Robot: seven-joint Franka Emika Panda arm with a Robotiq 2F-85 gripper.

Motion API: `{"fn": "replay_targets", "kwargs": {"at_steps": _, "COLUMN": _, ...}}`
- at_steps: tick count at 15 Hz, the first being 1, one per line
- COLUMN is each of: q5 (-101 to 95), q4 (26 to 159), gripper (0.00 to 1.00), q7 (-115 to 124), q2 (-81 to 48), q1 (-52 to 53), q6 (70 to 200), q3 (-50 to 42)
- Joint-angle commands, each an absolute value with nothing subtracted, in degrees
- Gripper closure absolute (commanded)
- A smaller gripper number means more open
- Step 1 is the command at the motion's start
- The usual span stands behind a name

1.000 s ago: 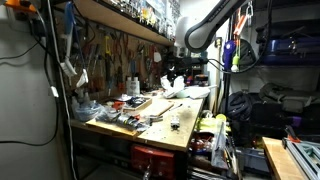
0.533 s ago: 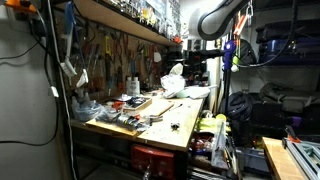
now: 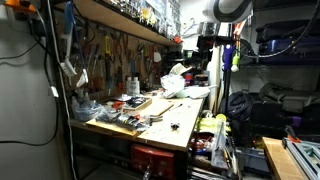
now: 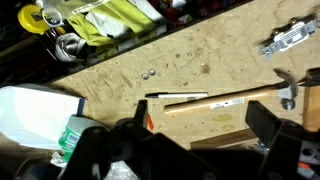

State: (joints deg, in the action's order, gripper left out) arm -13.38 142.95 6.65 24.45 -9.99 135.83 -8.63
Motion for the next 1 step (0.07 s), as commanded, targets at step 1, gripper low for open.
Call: {"fn": "replay_targets", "kwargs": {"at_steps": 1, "q5": -12.7, "q4": 143.0, "gripper": 0.00, "q7": 6.0, "q2": 24.6, "q1": -10.9, "q6": 135.7, "q3": -7.7}}
